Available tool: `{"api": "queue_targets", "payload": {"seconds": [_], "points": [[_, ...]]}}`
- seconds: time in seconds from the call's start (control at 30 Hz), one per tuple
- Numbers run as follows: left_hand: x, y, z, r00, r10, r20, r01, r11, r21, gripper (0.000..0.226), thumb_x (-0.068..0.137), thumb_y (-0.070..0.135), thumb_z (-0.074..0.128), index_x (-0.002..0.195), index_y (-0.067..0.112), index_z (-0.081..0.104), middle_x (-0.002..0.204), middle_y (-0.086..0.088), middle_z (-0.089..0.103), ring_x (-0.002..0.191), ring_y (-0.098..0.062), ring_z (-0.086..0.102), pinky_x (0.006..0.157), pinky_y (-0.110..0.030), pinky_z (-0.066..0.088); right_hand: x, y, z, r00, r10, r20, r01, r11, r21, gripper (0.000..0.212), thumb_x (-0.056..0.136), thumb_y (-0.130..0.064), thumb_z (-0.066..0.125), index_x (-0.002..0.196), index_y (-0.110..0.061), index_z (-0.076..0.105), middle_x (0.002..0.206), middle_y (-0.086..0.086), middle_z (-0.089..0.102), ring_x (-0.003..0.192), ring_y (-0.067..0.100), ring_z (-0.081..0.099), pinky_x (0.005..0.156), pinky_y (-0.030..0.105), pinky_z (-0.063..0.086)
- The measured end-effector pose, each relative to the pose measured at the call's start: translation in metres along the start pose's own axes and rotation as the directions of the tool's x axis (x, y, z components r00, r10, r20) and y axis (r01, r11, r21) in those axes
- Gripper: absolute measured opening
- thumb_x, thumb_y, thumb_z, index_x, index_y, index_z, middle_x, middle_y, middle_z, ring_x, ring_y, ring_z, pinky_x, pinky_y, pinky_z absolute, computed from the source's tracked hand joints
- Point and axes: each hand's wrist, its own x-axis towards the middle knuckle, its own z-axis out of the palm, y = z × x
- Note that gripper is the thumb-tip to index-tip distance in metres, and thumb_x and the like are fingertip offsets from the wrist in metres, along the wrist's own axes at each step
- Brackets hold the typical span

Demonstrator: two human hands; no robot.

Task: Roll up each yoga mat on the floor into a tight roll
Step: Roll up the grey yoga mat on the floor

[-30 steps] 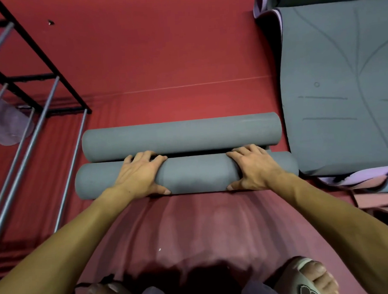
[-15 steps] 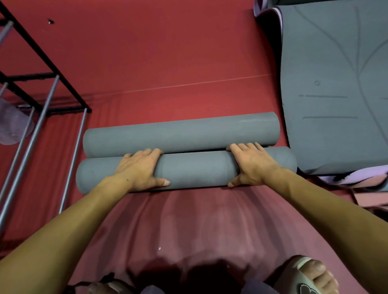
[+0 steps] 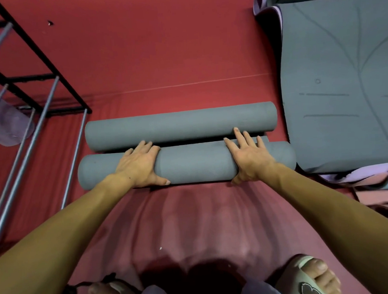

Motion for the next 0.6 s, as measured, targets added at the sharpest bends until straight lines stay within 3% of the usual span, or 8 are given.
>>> {"api": "queue_targets", "payload": {"seconds": [0.07, 0.1, 0.2, 0.3, 0.43, 0.5, 0.6], "points": [[0.002, -0.002, -0.001, 0.999, -0.018, 0.034, 0.018, 1.000, 0.006, 0.131, 0.050, 0.091, 0.075, 0.155, 0.026, 0.031, 0.172, -0.016, 0.009, 0.160, -0.029, 0.005, 0.126, -0.053, 0.018, 0.000, -0.001, 0.001, 1.000, -0.002, -0.029, 0.002, 1.000, 0.008, 0.149, 0.055, -0.070, 0.090, 0.164, -0.020, 0.001, 0.170, 0.017, -0.010, 0.157, 0.042, 0.006, 0.123, 0.069, 0.013], [0.003, -0.001, -0.002, 0.999, -0.025, 0.041, 0.025, 1.000, 0.015, 0.132, 0.048, 0.091, 0.076, 0.154, 0.026, 0.032, 0.172, -0.017, 0.007, 0.160, -0.030, 0.006, 0.125, -0.054, 0.018, -0.001, -0.001, 0.002, 0.998, -0.002, -0.062, 0.002, 1.000, 0.001, 0.144, 0.052, -0.069, 0.091, 0.161, -0.020, 0.011, 0.167, 0.018, 0.003, 0.153, 0.043, 0.017, 0.121, 0.070, 0.016], [0.004, 0.003, -0.008, 0.999, -0.041, 0.021, 0.040, 0.998, 0.051, 0.123, 0.048, 0.089, 0.078, 0.149, 0.027, 0.044, 0.158, -0.008, 0.039, 0.145, -0.029, 0.038, 0.114, -0.051, 0.037, -0.007, 0.000, 0.006, 0.984, -0.015, -0.179, 0.001, 0.997, -0.078, 0.124, 0.050, -0.072, 0.087, 0.149, -0.022, 0.033, 0.139, 0.012, 0.037, 0.128, 0.037, 0.041, 0.117, 0.071, 0.022], [0.005, 0.005, -0.011, 0.999, -0.032, -0.003, 0.032, 0.999, 0.034, 0.113, 0.050, 0.087, 0.077, 0.143, 0.029, 0.050, 0.130, 0.001, 0.056, 0.123, -0.025, 0.054, 0.097, -0.044, 0.046, -0.008, -0.005, 0.010, 0.979, -0.038, -0.201, 0.006, 0.987, -0.160, 0.117, 0.060, -0.070, 0.083, 0.151, -0.018, 0.032, 0.133, 0.012, 0.045, 0.122, 0.036, 0.045, 0.117, 0.066, 0.025], [0.005, 0.004, -0.008, 1.000, -0.013, 0.014, 0.013, 1.000, 0.021, 0.116, 0.050, 0.084, 0.078, 0.146, 0.029, 0.044, 0.139, 0.002, 0.057, 0.130, -0.025, 0.053, 0.109, -0.046, 0.040, -0.004, -0.007, 0.016, 0.979, -0.016, -0.204, -0.017, 0.987, -0.157, 0.129, 0.053, -0.072, 0.086, 0.154, -0.017, 0.028, 0.134, 0.011, 0.049, 0.125, 0.034, 0.049, 0.119, 0.062, 0.027], [0.005, 0.005, -0.007, 1.000, -0.017, 0.006, 0.017, 0.997, 0.073, 0.114, 0.045, 0.081, 0.083, 0.140, 0.029, 0.047, 0.138, 0.004, 0.059, 0.129, -0.024, 0.055, 0.108, -0.046, 0.041, -0.001, -0.008, 0.016, 0.979, -0.007, -0.204, -0.028, 0.986, -0.164, 0.124, 0.056, -0.065, 0.090, 0.153, -0.018, 0.029, 0.133, 0.010, 0.051, 0.123, 0.033, 0.051, 0.117, 0.059, 0.030], [0.003, 0.008, -0.018, 1.000, -0.008, 0.017, 0.005, 0.991, 0.131, 0.098, 0.041, 0.085, 0.081, 0.121, 0.034, 0.056, 0.120, 0.010, 0.068, 0.112, -0.022, 0.066, 0.079, -0.038, 0.049, 0.000, -0.007, 0.008, 0.985, -0.008, -0.175, -0.019, 0.988, -0.152, 0.110, 0.058, -0.060, 0.087, 0.147, -0.021, 0.035, 0.129, 0.009, 0.055, 0.117, 0.032, 0.054, 0.109, 0.053, 0.039]]}}
